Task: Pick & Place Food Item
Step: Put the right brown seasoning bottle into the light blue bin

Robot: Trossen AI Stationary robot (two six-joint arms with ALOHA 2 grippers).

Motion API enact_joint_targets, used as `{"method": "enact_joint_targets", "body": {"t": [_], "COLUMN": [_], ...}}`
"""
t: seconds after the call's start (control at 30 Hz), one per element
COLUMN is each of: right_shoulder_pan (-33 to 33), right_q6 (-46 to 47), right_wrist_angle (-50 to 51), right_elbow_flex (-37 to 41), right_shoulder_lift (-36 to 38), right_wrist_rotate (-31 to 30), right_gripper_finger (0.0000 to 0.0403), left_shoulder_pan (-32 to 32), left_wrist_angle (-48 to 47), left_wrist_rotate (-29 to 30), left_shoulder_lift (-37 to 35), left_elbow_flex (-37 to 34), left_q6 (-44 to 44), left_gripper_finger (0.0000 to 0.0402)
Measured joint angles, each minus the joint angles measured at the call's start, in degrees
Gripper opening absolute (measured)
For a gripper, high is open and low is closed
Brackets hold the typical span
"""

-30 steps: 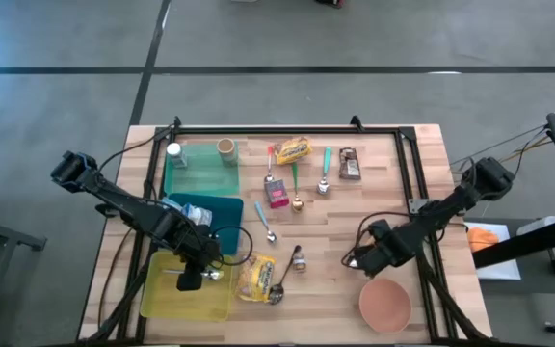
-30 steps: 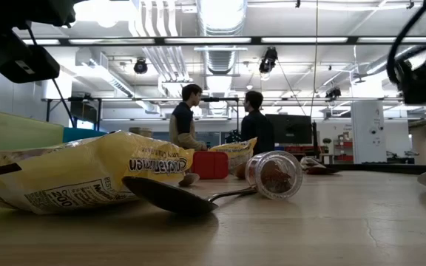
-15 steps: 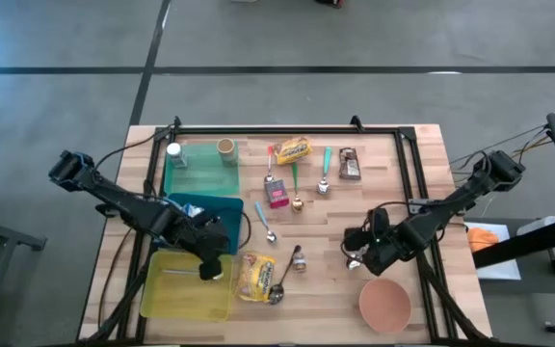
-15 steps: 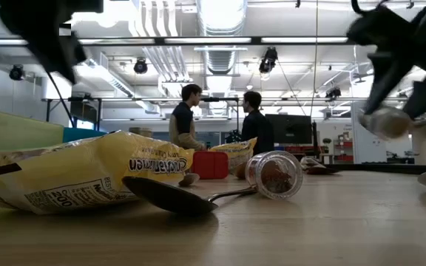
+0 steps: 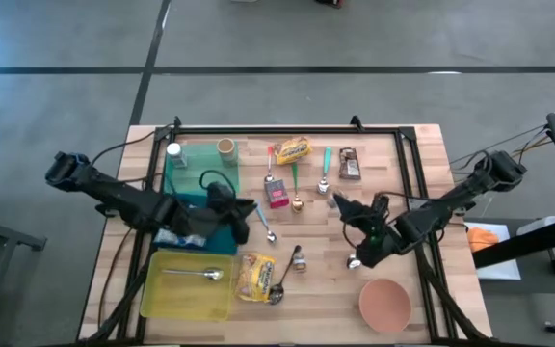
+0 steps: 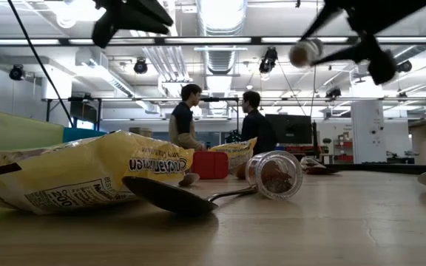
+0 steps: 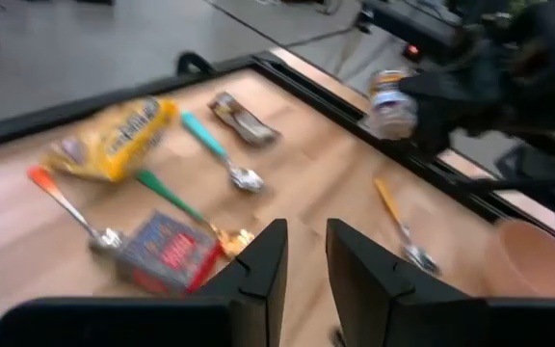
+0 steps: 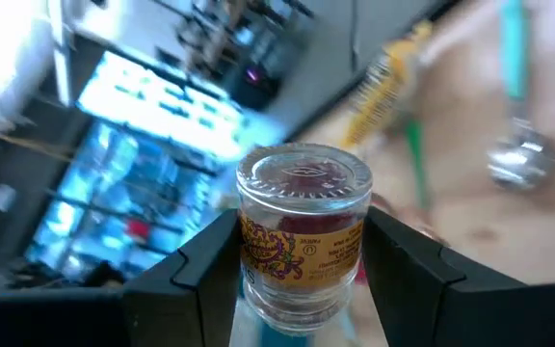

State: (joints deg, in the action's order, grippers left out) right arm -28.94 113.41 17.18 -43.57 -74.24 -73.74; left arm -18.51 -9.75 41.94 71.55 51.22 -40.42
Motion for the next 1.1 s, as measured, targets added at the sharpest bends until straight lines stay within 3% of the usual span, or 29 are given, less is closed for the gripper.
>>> {"method": "enact_joint_targets", "body": {"t": [0.2,0.37,0.53,0.7,0.8,1.1], "right_shoulder_pan": [6.0,10.5,13.5,15.5,16.8,20.0], "right_q6": [-27.3,-43.5,-46.1,-46.8,-48.4,-51.4], "right_wrist_angle": [-26.9,-43.4,-48.0,-47.9,-48.0,-47.6], "right_elbow_flex": [0.0,0.0,-0.1,-2.4,-4.7,-12.6], "right_shoulder_lift": [0.1,0.1,0.1,-1.5,-2.8,-7.4], "right_wrist_rotate": [2.3,10.0,14.5,17.7,20.6,30.3], "right_gripper_finger": [0.0178,0.0178,0.0178,0.0178,0.0178,0.0178], "left_shoulder_pan": [6.0,7.6,8.2,8.4,8.5,8.3], "left_wrist_angle": [4.0,7.5,12.3,18.0,21.1,23.5], "left_wrist_rotate": [-4.7,-5.8,-5.5,-5.6,-5.5,-5.5], "left_shoulder_lift": [0.2,0.2,0.2,1.4,2.4,3.3], "left_elbow_flex": [0.0,0.0,0.0,0.0,0.0,0.0], "left_q6": [11.6,20.9,29.3,39.6,43.3,43.6], "left_gripper_finger": [0.01,0.0178,0.0275,0.0335,0.0348,0.0347]}}
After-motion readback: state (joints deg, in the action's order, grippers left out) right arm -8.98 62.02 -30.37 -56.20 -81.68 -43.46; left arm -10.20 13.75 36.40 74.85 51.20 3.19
